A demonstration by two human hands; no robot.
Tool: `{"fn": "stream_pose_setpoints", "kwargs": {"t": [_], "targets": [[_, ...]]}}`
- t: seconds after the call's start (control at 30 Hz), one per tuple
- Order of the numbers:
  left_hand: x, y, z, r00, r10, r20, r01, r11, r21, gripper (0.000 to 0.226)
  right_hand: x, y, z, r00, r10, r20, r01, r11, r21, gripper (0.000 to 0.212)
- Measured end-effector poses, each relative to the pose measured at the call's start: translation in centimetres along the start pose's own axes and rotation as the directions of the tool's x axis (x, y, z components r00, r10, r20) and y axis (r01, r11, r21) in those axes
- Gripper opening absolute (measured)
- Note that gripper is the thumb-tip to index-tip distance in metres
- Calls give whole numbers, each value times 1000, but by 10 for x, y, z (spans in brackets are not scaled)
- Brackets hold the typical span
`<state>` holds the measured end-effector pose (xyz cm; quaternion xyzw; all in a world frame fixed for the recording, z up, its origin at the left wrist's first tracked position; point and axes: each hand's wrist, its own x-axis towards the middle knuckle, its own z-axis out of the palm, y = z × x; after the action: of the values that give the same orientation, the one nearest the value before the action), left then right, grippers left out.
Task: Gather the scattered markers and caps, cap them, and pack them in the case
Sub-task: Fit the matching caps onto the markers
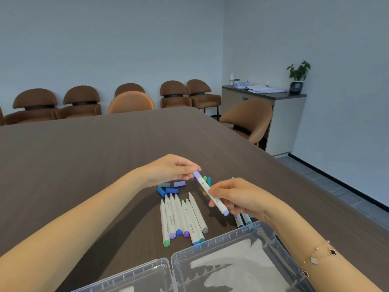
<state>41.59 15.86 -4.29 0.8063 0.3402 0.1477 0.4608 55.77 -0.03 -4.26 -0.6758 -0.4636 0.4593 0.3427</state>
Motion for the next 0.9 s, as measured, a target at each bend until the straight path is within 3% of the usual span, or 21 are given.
{"fn": "stream_pose_setpoints", "kwargs": {"t": [0.23, 0.37, 0.5, 0.6, 0.7, 0.77, 0.9], "targets": [[4, -2, 13, 999, -7, -51, -3, 982, -187, 23, -2, -2, 0, 994, 61, -96, -50, 993, 109, 21], [16, 5, 20, 998, 0, -68, -5, 998, -65, 23, 3, -4, 11, 977, 118, -178, -91, 984, 151, 21], [22, 14, 8, 996, 51, -75, -39, 987, 156, 31, 18, 7, 9, 946, 61, -317, -111, 983, -144, 22], [23, 11, -9, 989, 69, -134, -15, 932, 363, 31, 24, 21, 15, 940, 28, -341, -175, 895, -411, 25], [19, -5, -20, 992, 11, -123, 45, 896, 442, 25, 20, 21, 22, 899, -158, -407, -144, 773, -617, 17], [16, -18, -21, 989, -5, -150, 77, 874, 479, 23, 17, 18, 29, 882, -267, -388, -55, 759, -649, 23], [16, -34, -19, 978, -26, -207, 123, 874, 470, 22, 16, 19, 45, 948, -220, -229, 56, 827, -560, 25]]}}
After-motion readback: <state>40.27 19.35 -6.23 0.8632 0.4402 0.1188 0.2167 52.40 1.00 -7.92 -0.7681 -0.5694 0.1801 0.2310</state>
